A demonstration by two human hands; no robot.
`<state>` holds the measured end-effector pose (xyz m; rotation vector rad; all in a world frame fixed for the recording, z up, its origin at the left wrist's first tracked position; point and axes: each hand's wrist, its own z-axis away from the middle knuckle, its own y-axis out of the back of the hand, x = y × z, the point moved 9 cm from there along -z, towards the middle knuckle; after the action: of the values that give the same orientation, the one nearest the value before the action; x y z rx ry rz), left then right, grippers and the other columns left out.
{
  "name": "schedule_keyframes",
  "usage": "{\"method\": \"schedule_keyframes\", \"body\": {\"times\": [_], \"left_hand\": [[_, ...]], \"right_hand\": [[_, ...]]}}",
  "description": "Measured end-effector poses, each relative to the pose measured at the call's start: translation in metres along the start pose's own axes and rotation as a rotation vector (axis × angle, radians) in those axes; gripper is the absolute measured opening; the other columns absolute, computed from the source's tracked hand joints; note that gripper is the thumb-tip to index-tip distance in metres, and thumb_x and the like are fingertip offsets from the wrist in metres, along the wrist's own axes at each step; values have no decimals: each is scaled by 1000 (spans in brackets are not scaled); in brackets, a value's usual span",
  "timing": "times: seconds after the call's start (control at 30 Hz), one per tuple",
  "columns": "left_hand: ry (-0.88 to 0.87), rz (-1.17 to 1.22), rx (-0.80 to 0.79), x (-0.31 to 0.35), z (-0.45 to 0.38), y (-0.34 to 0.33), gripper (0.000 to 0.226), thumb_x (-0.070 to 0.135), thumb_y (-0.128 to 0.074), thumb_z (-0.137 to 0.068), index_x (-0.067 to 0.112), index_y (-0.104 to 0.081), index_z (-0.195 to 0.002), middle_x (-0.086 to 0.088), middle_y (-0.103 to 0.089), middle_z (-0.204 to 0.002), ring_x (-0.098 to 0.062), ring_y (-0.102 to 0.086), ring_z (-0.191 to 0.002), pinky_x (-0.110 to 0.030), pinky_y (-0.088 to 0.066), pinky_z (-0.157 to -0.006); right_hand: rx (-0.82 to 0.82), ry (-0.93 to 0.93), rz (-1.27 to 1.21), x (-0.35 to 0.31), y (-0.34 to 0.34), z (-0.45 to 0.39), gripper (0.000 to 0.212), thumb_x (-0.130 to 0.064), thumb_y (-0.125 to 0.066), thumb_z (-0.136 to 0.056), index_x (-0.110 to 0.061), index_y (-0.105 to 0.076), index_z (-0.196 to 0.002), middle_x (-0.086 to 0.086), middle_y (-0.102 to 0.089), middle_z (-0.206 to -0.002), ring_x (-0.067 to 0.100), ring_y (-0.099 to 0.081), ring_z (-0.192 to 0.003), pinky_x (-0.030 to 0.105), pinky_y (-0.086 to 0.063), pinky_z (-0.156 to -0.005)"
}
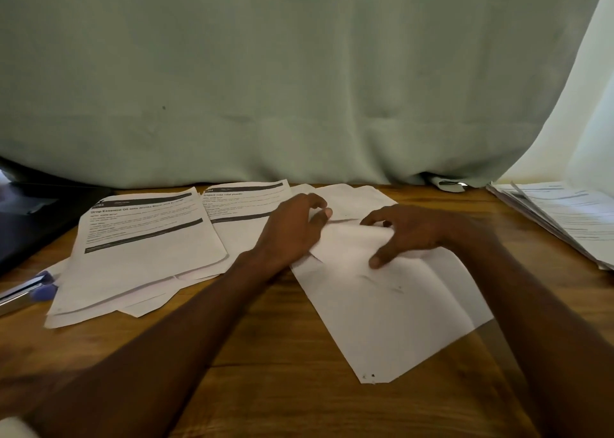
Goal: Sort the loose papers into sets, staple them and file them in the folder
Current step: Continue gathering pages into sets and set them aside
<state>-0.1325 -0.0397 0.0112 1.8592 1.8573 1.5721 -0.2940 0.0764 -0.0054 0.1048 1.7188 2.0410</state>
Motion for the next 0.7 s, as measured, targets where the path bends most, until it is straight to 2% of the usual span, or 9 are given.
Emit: {"method": "schedule_keyframes", "body": {"times": [0.1,0.2,0.27,0.33,0.37,0.43,0.5,0.6,0.7], "left_hand": [[16,187,116,-4,-2,19,28,40,-54,-106,21,-74,-110,10,-73,-109,-9,-64,-104,-30,-47,-93],[81,297,135,-18,-8,30,35,43,-52,-107,17,-76,-108,5,-75,-102,-12,-67,-100,-33,-49,-92],[111,346,104,-26,-12,30,31,41,-57,-105,17,-76,-107,4,-76,-102,-14,-69,-101,-38,-51,-98],[114,389,77,-30,-13,29,21,40,-64,-100,23,-75,-109,7,-76,-106,-11,-69,-102,-37,-51,-101],[105,436,63,-29,-14,27,19,40,-67,-98,27,-74,-111,9,-76,-107,-7,-69,-103,-35,-53,-100],[83,558,34,-22,-14,26,28,50,-70,-93,33,-71,-115,14,-76,-111,1,-69,-104,-32,-53,-97],[62,672,7,-12,-15,28,44,66,-68,-87,35,-71,-118,17,-75,-114,1,-68,-108,-32,-51,-98],[125,852,-37,-8,-15,28,62,77,-66,-76,33,-72,-119,8,-76,-119,-15,-70,-115,-44,-51,-102],[116,933,-41,-10,-16,33,44,57,-80,-80,27,-77,-112,-5,-77,-116,-27,-73,-110,-52,-55,-97]], "right_hand": [[234,11,-22,9,26,8,53,-54,-89,-69,-28,-71,-112,-7,-66,-110,16,-60,-101,28,-44,-78],[451,-20,-76,23,59,25,35,-49,-90,-69,-22,-69,-76,-6,-65,-74,12,-59,-69,28,-38,-57],[598,-22,-296,33,82,41,27,-44,-90,-72,-26,-70,-71,-9,-66,-66,10,-61,-63,26,-41,-55],[665,1,-670,43,93,55,24,-40,-90,-73,-23,-76,-84,-9,-75,-73,9,-71,-70,21,-51,-58],[620,27,-904,46,91,58,32,-38,-89,-74,-19,-78,-96,-5,-79,-85,14,-75,-84,24,-56,-64],[357,129,-1390,36,70,55,48,-32,-86,-80,-9,-73,-121,12,-76,-114,35,-70,-113,42,-60,-80],[85,242,-1706,14,55,57,52,-29,-79,-90,-12,-64,-136,17,-67,-133,41,-61,-126,59,-53,-94],[-94,402,-1826,-13,50,53,60,-35,-73,-92,-9,-57,-144,16,-62,-139,35,-60,-129,55,-49,-104],[-172,375,-1736,-30,33,42,69,-55,-60,-91,-10,-53,-143,15,-64,-130,32,-61,-119,48,-56,-96]]}}
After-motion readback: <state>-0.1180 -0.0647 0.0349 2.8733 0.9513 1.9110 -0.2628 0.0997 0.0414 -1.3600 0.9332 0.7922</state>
